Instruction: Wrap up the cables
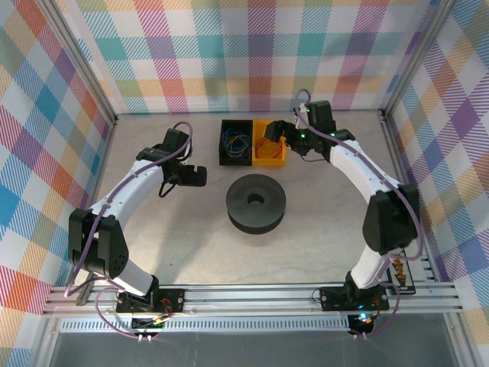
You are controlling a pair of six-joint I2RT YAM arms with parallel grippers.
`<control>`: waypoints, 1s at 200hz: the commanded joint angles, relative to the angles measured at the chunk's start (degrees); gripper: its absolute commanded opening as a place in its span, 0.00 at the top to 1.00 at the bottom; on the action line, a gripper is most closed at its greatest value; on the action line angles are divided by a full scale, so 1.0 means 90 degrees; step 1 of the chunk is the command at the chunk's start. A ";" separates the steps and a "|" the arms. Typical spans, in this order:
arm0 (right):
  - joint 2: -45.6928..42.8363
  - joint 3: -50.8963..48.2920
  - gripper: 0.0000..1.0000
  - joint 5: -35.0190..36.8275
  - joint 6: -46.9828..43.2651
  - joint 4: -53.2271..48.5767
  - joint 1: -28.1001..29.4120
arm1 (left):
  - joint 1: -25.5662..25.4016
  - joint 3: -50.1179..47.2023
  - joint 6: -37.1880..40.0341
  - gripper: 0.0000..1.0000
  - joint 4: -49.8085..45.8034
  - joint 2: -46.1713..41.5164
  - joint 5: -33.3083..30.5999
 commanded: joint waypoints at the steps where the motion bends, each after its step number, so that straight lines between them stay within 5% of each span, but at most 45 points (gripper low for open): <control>1: 0.0573 0.0287 0.01 0.0611 0.1025 -0.0242 0.0271 | -0.0092 0.0173 0.0050 0.00 -0.0151 0.0000 0.0055; 48: 0.1168 0.0467 0.00 0.1544 0.2213 0.0303 0.0629 | -0.0101 0.0077 0.0068 0.00 -0.0159 -0.0066 0.0021; 200: 0.1823 0.0831 0.34 0.2460 0.2971 0.0598 0.0700 | -0.0101 0.0017 0.0167 0.00 -0.0131 -0.0066 -0.0081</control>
